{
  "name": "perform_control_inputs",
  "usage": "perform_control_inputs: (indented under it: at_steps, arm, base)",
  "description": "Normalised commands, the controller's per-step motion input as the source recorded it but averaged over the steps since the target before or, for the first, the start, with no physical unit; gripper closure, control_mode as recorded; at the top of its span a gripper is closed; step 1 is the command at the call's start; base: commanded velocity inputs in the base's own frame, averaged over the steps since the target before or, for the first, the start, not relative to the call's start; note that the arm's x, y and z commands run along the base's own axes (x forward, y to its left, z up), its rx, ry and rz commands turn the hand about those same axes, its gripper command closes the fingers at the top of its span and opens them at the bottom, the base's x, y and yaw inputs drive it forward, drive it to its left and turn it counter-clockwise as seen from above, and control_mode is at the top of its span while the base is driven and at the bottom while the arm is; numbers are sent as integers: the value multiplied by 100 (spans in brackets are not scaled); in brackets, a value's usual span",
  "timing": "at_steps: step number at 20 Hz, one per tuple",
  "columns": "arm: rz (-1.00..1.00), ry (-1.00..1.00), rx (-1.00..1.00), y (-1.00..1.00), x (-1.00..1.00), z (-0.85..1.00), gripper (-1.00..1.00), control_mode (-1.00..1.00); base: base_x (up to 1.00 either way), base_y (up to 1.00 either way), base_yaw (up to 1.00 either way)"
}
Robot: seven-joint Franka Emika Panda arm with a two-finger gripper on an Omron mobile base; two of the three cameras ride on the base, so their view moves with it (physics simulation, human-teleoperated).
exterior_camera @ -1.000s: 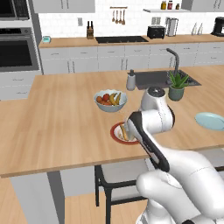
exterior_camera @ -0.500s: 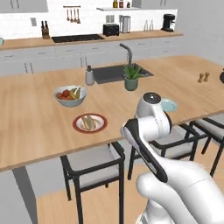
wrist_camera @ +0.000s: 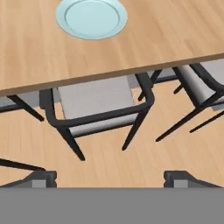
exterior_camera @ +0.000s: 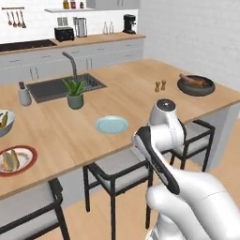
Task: Place one bun and one sausage from the bowl on each plate.
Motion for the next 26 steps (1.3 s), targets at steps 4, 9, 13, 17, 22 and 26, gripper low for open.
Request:
perform_control_inputs:
  at_steps: [4, 9, 13, 17, 22, 26]
  arm:
    - [0, 0, 0, 0, 0, 0, -100, 100]
    - [0, 0, 0, 0, 0, 0, -100, 100]
    - [0, 0, 0, 0, 0, 0, -100, 100]
    - [0, 0, 0, 0, 0, 0, -100, 100]
    - [0, 0, 0, 0, 0, 0, -100, 100]
    - [0, 0, 0, 0, 0, 0, -100, 100]
  base:
    - [28, -100, 0]
    - [20, -100, 0]
    - [28, -100, 1]
    - [48, -100, 7]
    - [80, -64, 14]
    - [91, -38, 25]
